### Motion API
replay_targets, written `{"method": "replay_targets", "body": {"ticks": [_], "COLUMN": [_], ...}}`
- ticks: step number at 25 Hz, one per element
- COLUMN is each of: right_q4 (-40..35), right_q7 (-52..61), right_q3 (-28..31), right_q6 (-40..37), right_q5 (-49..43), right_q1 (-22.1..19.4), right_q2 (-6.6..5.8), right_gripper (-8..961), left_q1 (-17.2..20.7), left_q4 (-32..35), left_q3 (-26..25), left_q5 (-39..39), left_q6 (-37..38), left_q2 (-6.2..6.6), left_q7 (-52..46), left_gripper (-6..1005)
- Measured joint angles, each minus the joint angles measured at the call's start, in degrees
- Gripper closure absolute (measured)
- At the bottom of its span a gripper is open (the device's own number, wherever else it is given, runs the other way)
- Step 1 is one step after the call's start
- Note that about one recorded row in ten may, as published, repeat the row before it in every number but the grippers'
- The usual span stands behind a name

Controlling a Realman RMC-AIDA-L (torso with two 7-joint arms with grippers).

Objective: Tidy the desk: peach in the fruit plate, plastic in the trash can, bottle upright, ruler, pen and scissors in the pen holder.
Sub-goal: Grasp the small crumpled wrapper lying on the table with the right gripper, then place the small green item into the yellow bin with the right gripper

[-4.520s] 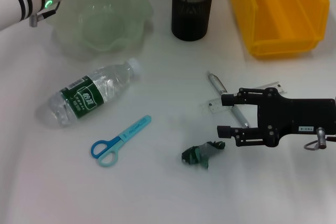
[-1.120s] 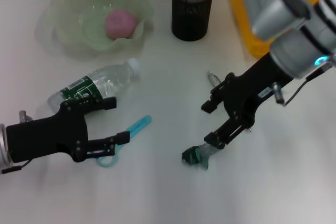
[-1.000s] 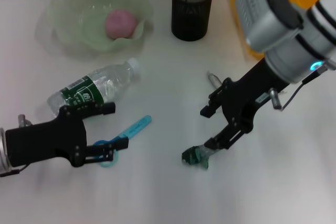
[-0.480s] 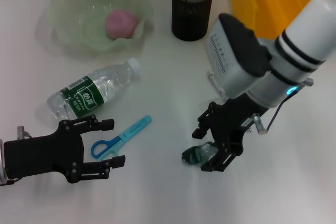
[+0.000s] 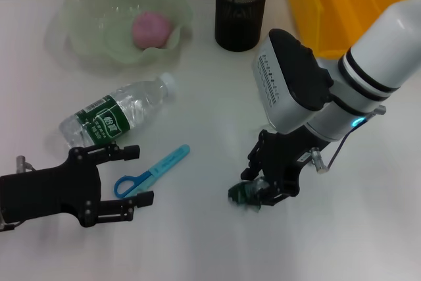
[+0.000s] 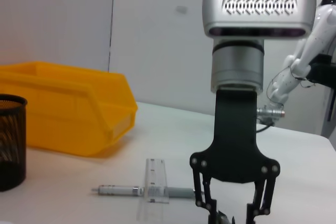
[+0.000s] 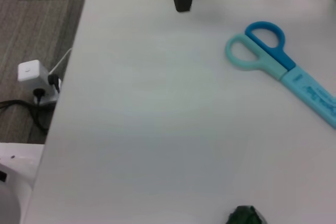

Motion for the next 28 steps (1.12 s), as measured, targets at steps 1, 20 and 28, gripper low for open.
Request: {"method": "replay_targets", "body": {"ticks": [1, 20, 28], "right_q4": [0.03, -8.67, -12.29], "right_q7": [-0.05, 2.15, 7.10], "right_q3": [-0.01, 25.56, 47.55], "right_q6": [0.25, -8.75, -1.22], "right_q5": [0.00, 0.09, 5.25], "right_q1": [-0.12, -1.66, -4.22], "right_q2": [0.00, -0.52, -1.20], "right_gripper": [368, 867, 907], "left_q1": [0.04, 0.20, 0.12], "left_q4": [0.00, 0.18, 0.18], "left_q3": [-0.28, -0.55, -1.38], "left_q5": [0.08, -0.03, 0.11], "left_q6": [0.09, -0.61, -0.70], "left_q2": [0.00, -0.02, -0.23], "left_q7": [0.01, 0.37, 0.37], "left_gripper": [170, 170, 171]}}
